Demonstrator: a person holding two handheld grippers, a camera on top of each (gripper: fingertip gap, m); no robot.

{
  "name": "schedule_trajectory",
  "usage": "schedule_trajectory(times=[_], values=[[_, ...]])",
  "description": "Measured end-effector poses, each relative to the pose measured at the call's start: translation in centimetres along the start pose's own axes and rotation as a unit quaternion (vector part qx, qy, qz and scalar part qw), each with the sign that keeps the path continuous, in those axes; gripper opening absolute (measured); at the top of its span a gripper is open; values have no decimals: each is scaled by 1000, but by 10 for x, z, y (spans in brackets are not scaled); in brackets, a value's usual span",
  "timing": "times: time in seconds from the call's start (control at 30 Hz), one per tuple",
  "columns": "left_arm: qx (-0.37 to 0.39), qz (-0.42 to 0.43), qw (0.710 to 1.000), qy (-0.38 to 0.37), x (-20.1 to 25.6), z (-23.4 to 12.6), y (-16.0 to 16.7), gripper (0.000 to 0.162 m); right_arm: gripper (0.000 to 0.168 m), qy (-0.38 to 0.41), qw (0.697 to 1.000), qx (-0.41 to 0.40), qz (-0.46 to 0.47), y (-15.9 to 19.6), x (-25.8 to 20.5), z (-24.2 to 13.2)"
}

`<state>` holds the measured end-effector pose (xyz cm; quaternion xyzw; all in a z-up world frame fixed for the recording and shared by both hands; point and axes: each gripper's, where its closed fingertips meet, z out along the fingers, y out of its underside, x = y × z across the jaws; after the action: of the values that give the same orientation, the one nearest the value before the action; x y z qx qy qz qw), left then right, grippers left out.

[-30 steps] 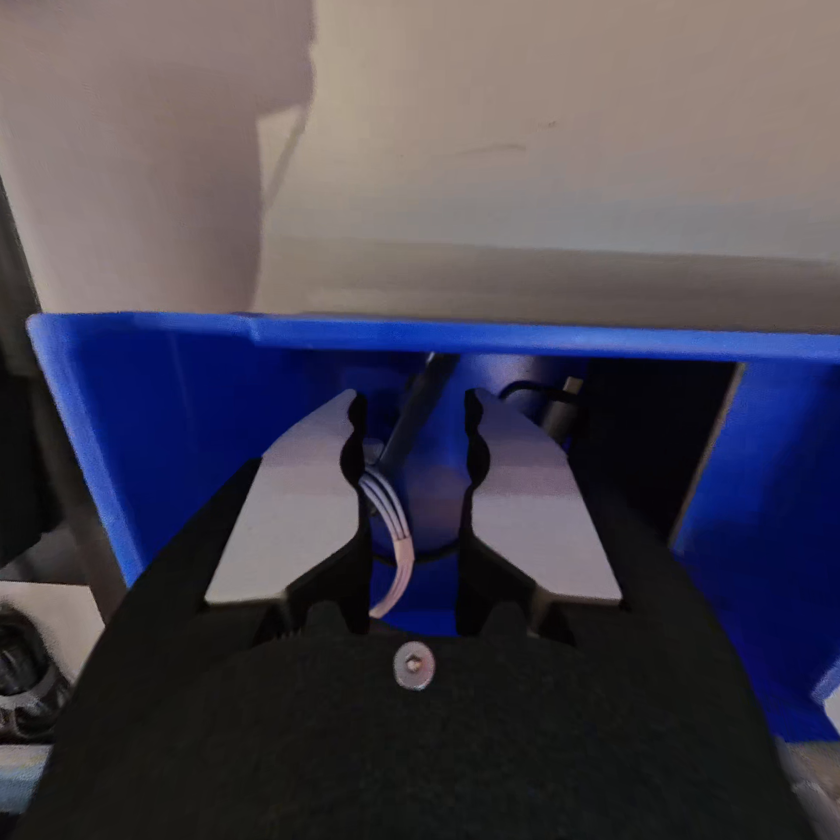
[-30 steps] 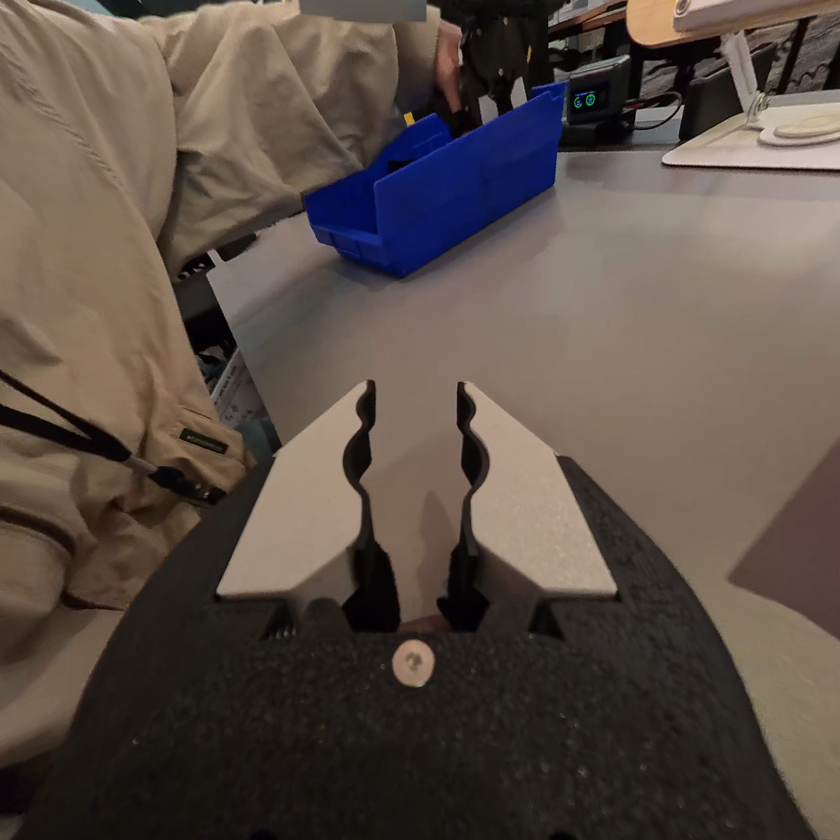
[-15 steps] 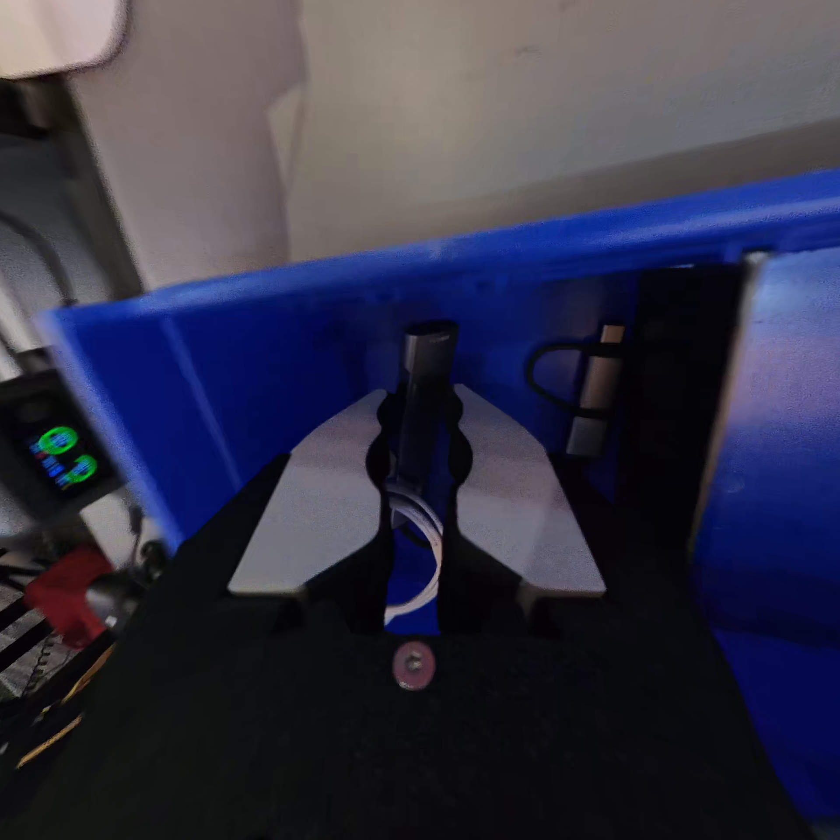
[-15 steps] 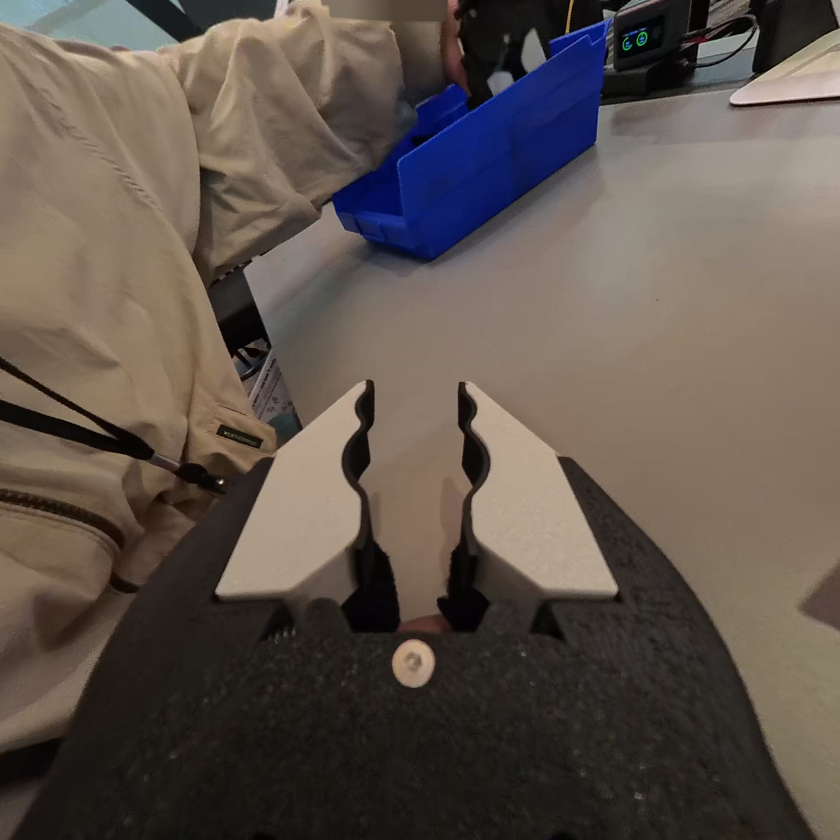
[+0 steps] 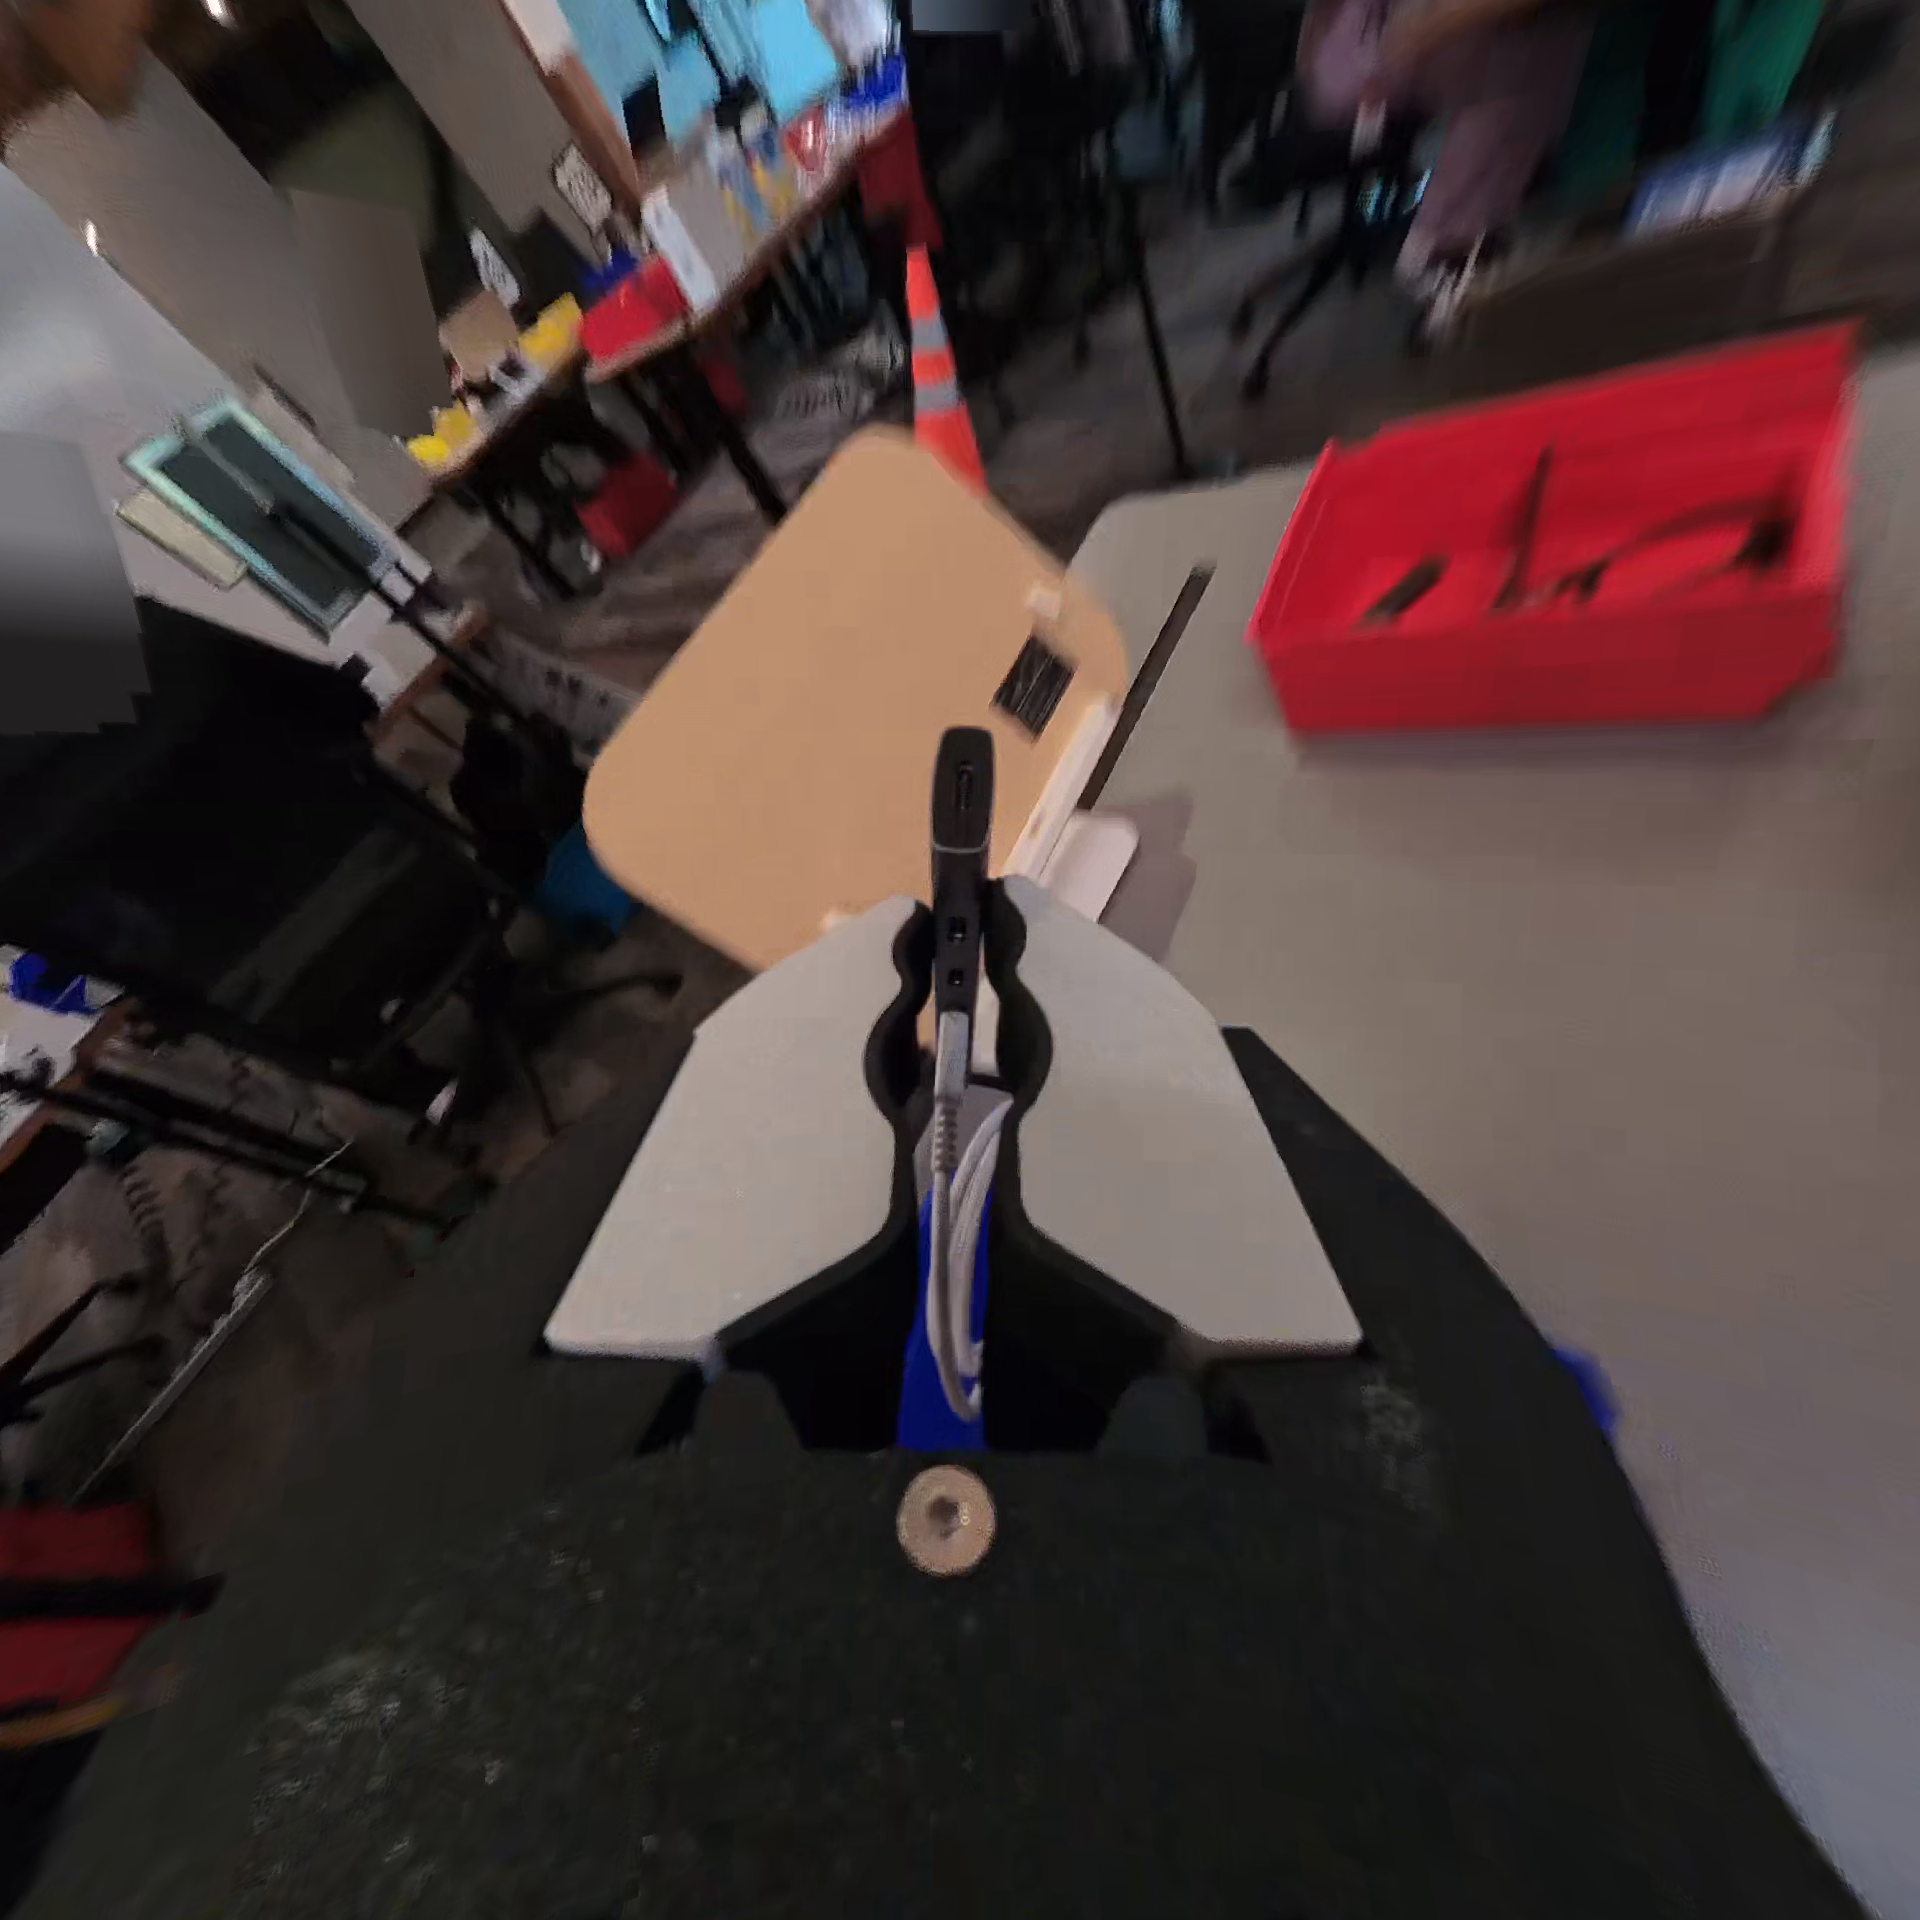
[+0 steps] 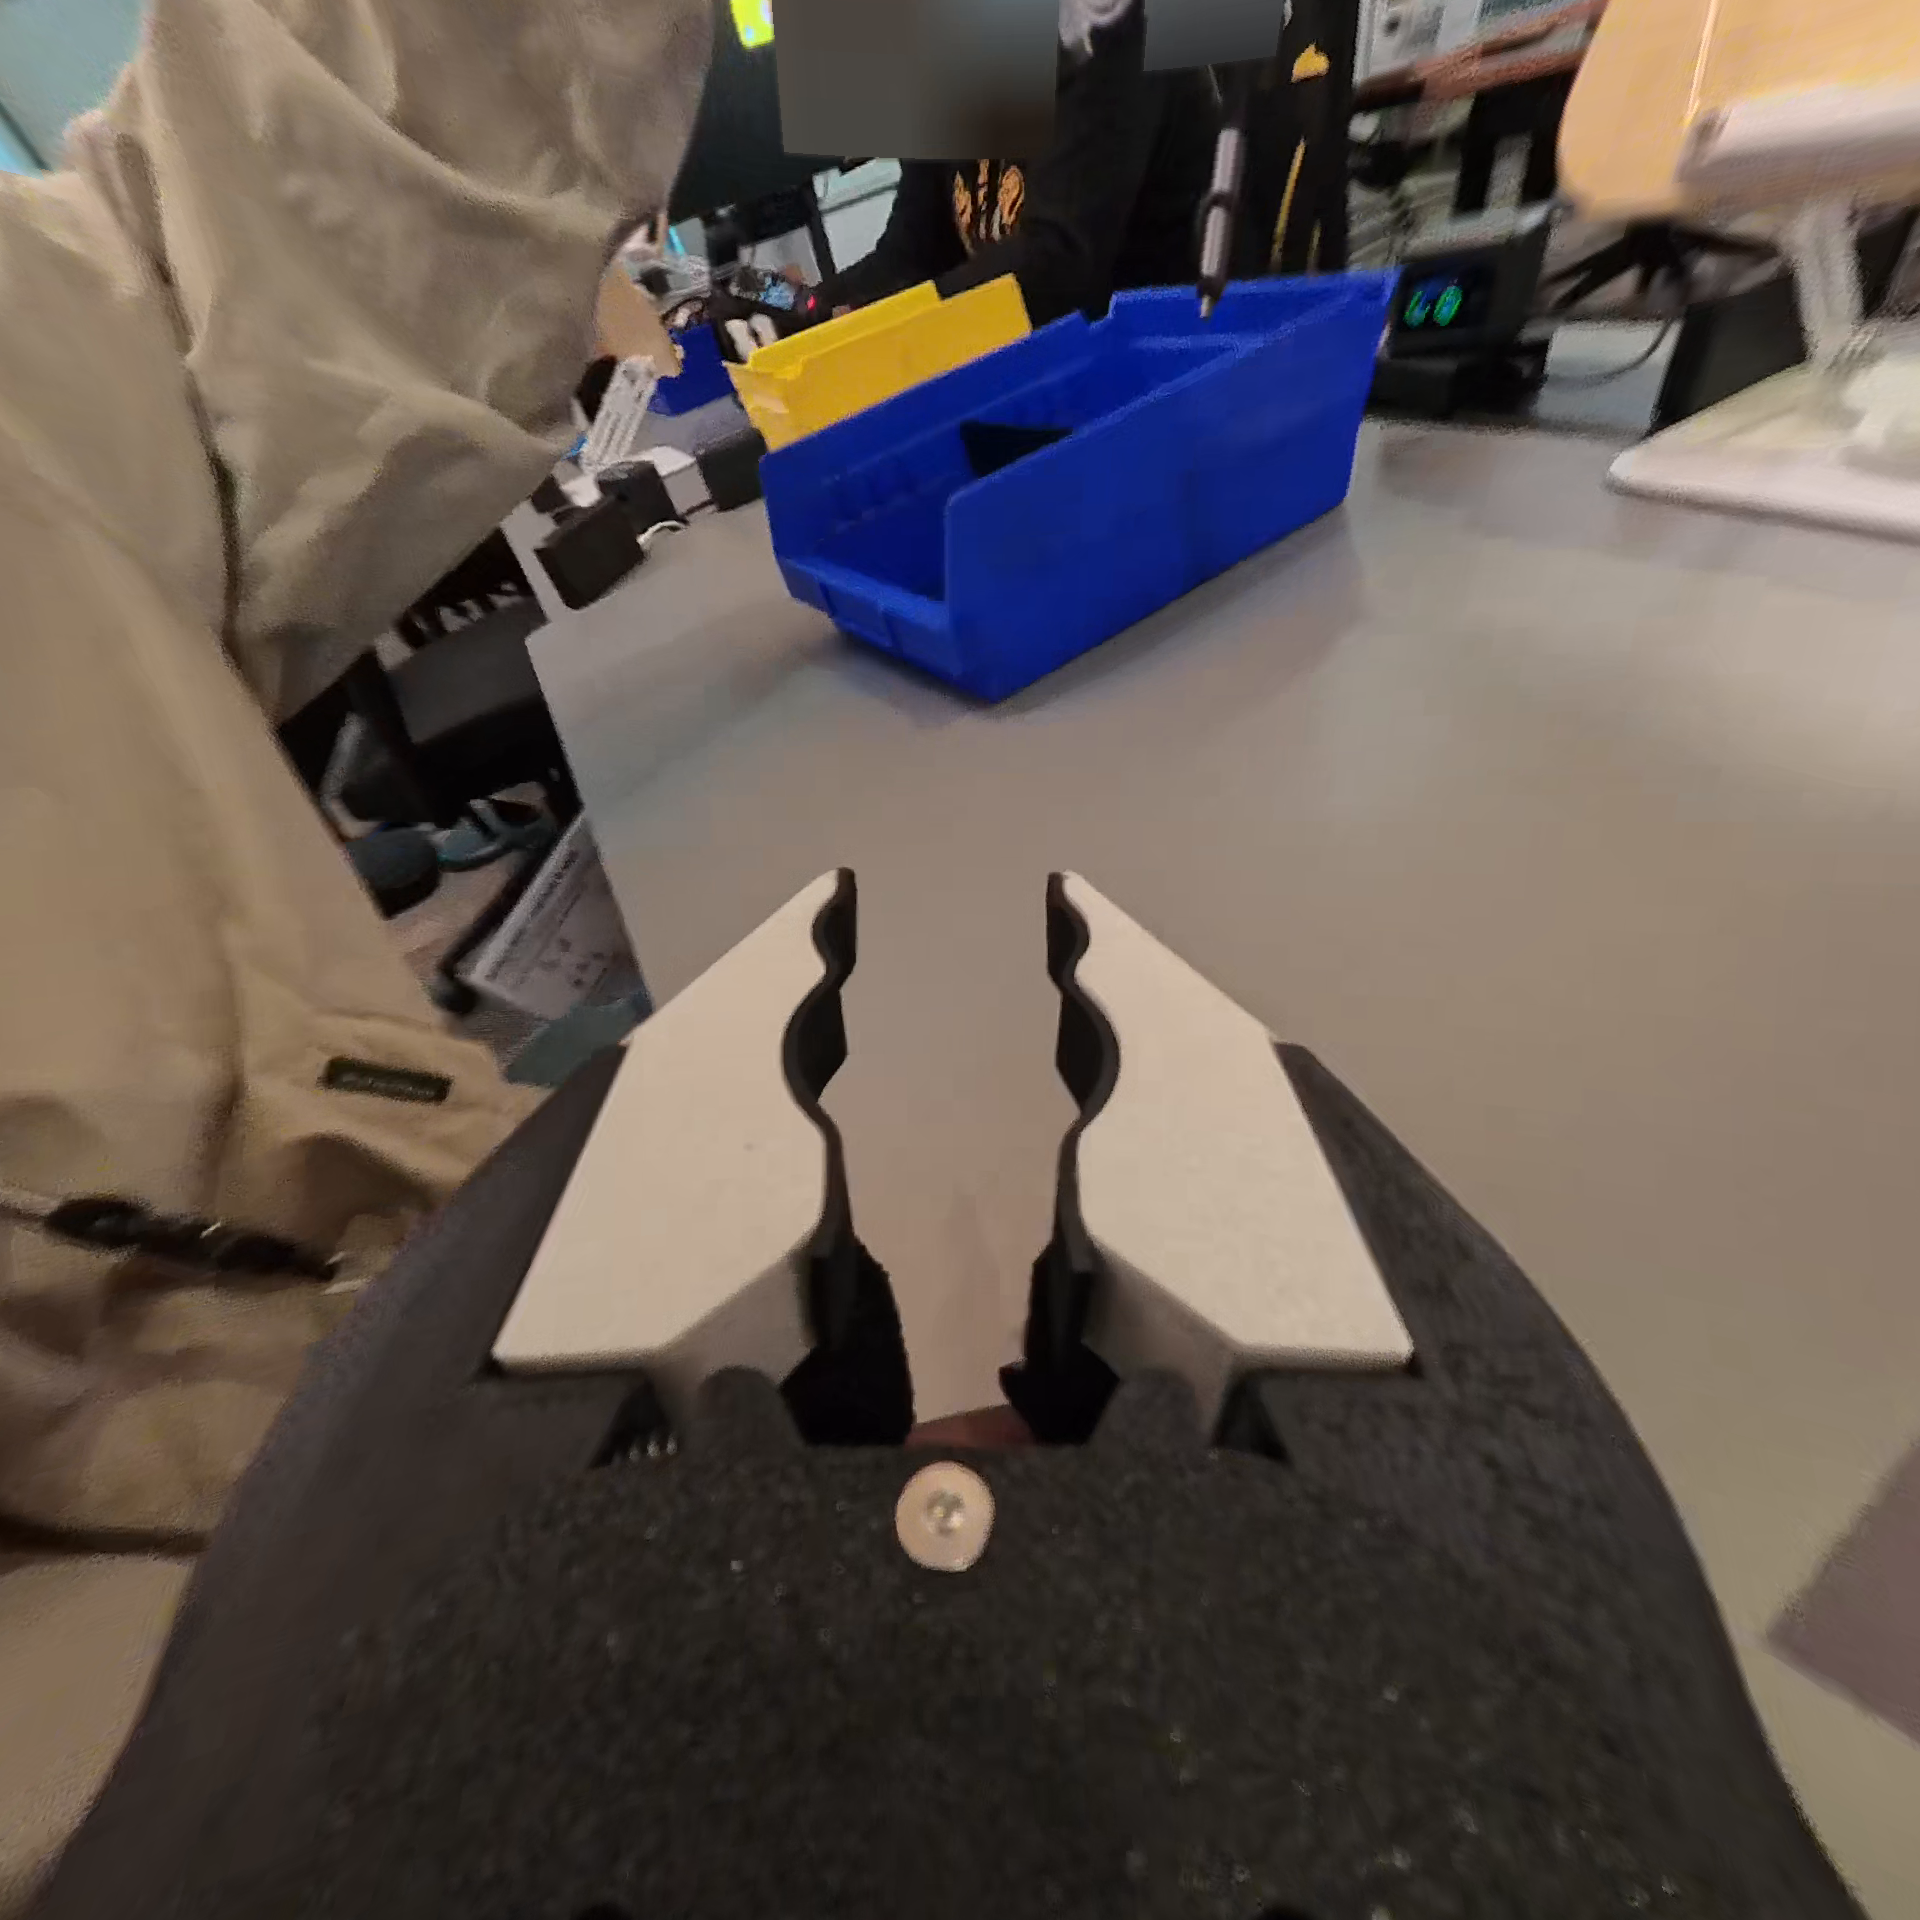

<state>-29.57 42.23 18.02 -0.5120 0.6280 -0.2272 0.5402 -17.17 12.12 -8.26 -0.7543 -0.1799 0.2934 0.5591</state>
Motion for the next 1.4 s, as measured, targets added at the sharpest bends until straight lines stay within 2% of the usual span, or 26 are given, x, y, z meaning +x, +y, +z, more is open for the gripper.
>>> schedule_trajectory(times=[0.1,0.2,0.27,0.37,0.47,0.57,0.7,0.77,0.83,0.9,0.97,1.07,1.13,1.23,1.33,1.4], values=[[89,-76,993,30,35,-13,-66,9,36,39,994,30,-98,-58,2,5],[155,-202,962,102,81,-16,-112,9,40,131,965,100,-203,-145,6,-1],[177,-270,936,140,111,-8,-123,9,39,165,941,146,-258,-194,-10,-11],[175,-348,908,155,153,18,-110,9,37,186,920,163,-304,-224,-34,-13],[174,-381,899,130,189,44,-82,9,35,193,930,127,-285,-205,-27,5],[185,-444,864,151,229,62,-60,9,33,213,937,72,-269,-169,8,22],[181,-503,831,154,258,81,-30,9,24,177,951,17,-252,-125,27,37],[165,-510,828,166,266,86,-18,10,22,161,952,-24,-260,-107,34,42],[158,-454,856,191,276,80,-11,9,22,114,963,-37,-242,-99,32,42],[140,-352,911,163,283,74,10,25,22,88,970,-47,-219,-96,38,35],[122,-267,945,145,296,67,36,35,22,17,982,-71,-175,-86,34,29],[121,-228,945,200,329,57,53,39,22,-140,974,-115,-133,-60,1,20],[110,-232,937,237,345,56,56,41,22,-201,963,-151,-99,-41,-11,17],[58,-211,940,262,360,61,62,48,22,-222,942,-230,-100,-4,-16,21],[17,-172,947,271,373,63,73,46,22,-222,924,-289,-117,25,-18,25],[-6,-157,946,282,381,64,81,42,21,-226,919,-301,-118,32,-20,28]])
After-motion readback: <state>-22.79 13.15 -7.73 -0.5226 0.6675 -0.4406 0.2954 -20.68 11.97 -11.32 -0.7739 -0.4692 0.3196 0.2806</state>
